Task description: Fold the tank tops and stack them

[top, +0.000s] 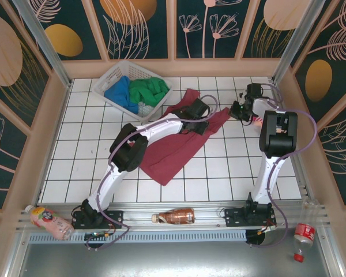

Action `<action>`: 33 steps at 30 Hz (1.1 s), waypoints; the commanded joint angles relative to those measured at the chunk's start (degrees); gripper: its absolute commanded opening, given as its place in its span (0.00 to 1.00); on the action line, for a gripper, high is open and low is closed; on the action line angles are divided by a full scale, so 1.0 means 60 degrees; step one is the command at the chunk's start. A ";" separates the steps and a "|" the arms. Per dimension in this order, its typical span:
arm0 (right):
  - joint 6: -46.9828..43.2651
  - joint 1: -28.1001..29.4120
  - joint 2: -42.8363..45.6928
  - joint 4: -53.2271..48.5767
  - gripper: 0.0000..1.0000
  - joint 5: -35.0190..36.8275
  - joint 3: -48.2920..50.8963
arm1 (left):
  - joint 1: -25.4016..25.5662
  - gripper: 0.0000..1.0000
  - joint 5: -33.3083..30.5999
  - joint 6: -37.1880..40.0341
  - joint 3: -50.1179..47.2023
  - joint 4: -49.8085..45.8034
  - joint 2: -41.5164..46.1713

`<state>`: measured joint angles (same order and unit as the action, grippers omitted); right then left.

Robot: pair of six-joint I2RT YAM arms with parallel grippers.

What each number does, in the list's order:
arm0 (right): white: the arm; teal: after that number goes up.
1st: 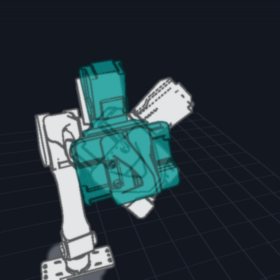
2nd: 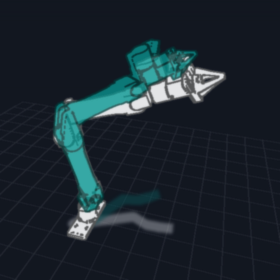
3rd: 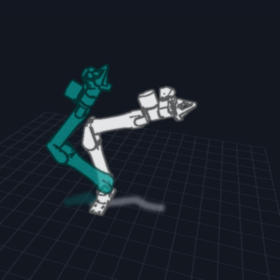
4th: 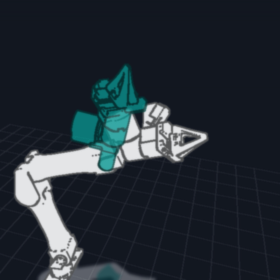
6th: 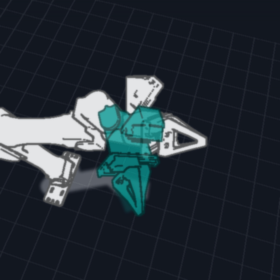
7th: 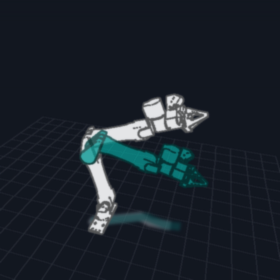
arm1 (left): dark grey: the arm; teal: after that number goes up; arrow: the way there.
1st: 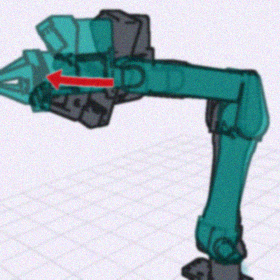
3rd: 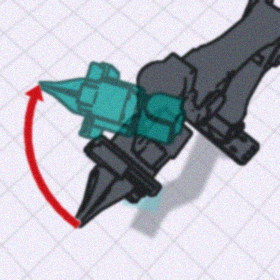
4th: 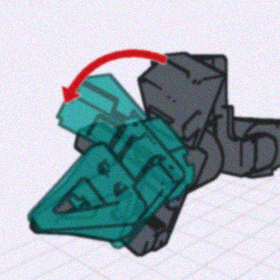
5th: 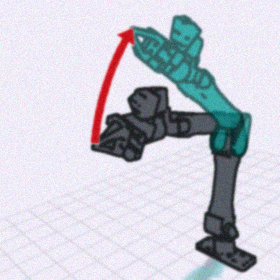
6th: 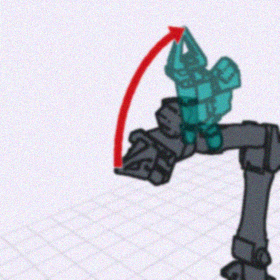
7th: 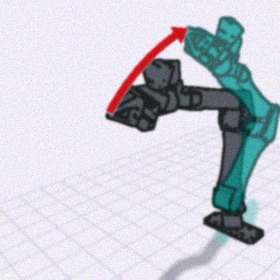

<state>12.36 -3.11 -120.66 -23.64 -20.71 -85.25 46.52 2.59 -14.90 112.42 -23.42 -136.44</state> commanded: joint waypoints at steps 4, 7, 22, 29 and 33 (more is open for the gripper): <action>0.0157 0.0098 0.0323 -0.0782 0.08 -0.0360 -0.0805 | -0.0353 0.10 0.0012 -0.0083 0.0524 -0.0297 -0.0108; 0.0250 0.0149 0.0052 -0.0967 0.08 -0.0594 -0.1168 | -0.0406 0.10 -0.0065 -0.0095 0.0595 -0.0281 -0.0318; 0.0924 0.0723 -0.1247 -0.0871 0.16 -0.0928 -0.2501 | -0.0421 0.13 -0.1596 -0.0315 0.0476 -0.0264 -0.0913; 0.0855 0.0783 -0.1947 -0.0898 0.23 -0.0185 -0.2903 | -0.0415 0.30 -0.1970 -0.0439 0.0492 -0.0455 -0.0736; 0.0770 0.0755 -0.2243 -0.0945 0.27 0.0279 -0.3123 | -0.0415 0.36 -0.2067 -0.0677 0.0386 -0.0795 -0.0353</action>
<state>17.06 1.39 -132.33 -28.56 -22.90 -101.91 44.36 -8.12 -17.50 115.18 -24.93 -140.99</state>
